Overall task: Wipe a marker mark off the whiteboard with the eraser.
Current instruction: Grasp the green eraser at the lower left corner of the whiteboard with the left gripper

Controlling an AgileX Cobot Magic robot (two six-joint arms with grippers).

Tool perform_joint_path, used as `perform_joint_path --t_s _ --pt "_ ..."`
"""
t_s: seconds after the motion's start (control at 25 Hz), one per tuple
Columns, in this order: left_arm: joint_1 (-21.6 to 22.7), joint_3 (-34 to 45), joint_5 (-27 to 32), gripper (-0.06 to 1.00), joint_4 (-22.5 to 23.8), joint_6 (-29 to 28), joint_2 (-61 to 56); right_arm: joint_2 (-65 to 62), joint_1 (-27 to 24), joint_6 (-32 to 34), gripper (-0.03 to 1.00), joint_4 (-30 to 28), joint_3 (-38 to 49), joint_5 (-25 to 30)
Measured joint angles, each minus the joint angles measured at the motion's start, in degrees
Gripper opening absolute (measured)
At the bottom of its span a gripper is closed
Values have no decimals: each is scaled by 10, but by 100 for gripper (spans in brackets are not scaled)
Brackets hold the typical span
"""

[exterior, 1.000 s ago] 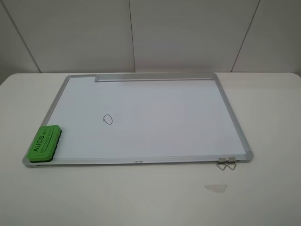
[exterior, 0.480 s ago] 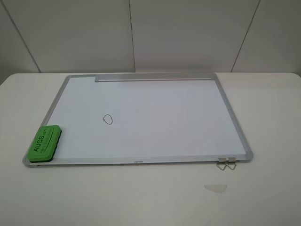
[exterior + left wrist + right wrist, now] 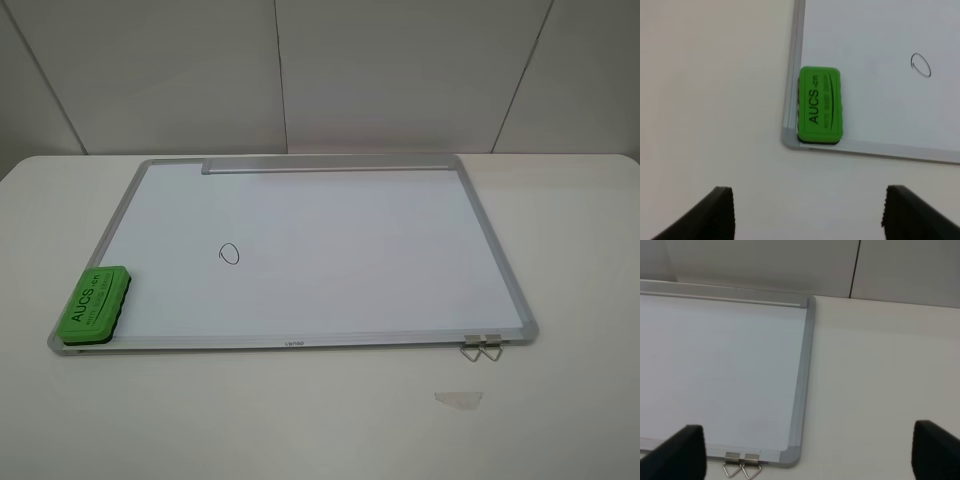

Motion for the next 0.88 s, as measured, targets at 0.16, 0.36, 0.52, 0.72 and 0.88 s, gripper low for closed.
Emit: perform_joint_path --t_s 0.16,0.36,0.52,0.72,0.88 --pt "0 -61 0 63 0 -22 81 0 0 0 82 0 0 0" --pt "0 -117 0 63 0 -25 184 0 0 0 82 0 0 0" --pt "0 -135 -1 63 0 -24 279 0 0 0 82 0 0 0" --pt "0 -135 -2 63 0 -13 390 0 0 0 82 0 0 0" --pt "0 -135 -3 63 2 -8 460 0 0 0 82 0 0 0"
